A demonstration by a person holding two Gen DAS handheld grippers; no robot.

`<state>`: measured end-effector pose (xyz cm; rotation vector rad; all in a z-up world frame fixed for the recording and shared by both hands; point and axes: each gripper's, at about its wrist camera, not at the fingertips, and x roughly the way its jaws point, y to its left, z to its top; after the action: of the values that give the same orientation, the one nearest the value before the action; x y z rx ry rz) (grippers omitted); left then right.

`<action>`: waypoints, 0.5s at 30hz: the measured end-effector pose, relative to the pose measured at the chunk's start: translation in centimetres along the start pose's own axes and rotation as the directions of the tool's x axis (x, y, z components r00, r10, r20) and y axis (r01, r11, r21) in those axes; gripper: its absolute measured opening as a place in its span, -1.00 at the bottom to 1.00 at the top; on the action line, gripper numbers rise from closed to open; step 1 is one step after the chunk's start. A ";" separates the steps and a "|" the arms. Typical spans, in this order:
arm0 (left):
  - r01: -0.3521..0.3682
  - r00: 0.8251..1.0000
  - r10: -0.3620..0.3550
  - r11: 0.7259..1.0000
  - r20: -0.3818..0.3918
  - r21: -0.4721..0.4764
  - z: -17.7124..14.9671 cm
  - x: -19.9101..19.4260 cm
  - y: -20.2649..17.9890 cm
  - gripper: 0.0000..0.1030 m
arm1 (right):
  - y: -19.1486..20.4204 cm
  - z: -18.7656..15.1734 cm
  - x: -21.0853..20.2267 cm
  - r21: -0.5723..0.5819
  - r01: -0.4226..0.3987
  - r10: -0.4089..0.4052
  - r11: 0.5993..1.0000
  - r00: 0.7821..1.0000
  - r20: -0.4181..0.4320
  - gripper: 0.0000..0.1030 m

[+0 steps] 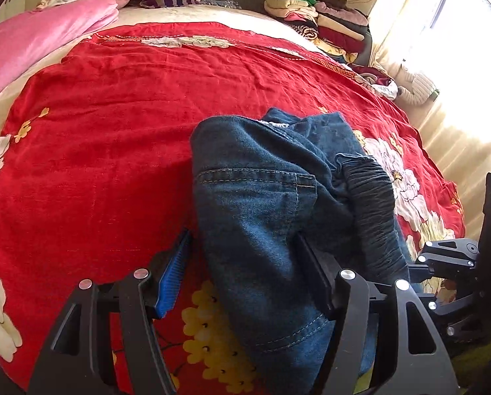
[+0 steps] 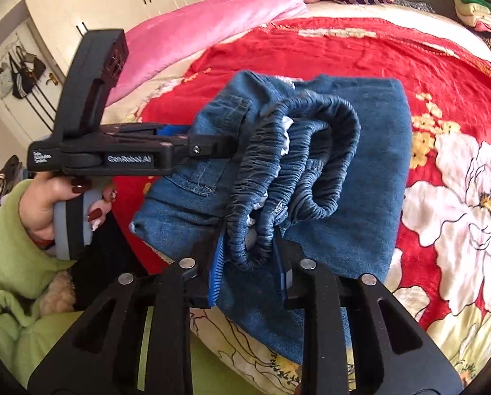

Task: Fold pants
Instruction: 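Release the waistband with the right tool and pull it back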

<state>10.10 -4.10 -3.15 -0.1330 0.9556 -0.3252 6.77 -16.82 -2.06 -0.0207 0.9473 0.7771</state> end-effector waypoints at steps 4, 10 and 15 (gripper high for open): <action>-0.005 1.000 0.005 1.000 0.018 0.003 -0.1 -0.8 -0.1 0.21 | 0.4 0.3 -1.5 -0.029 0.035 -0.034 0.999 0.999 0.042 -0.26; -0.001 0.999 0.001 1.000 0.039 0.006 -0.1 -2.1 -0.4 0.21 | 0.3 0.5 -3.5 -0.040 0.071 -0.067 0.997 0.993 0.094 -0.18; 0.002 0.998 -0.003 1.000 0.062 0.011 -0.2 -3.1 -0.8 0.21 | 0.5 0.8 -5.1 -0.053 0.102 -0.094 0.993 0.985 0.141 -0.06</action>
<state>8.09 -3.79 -0.65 -0.1332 0.8921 -0.3270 5.37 -19.22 2.36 -0.0650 0.7850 0.7063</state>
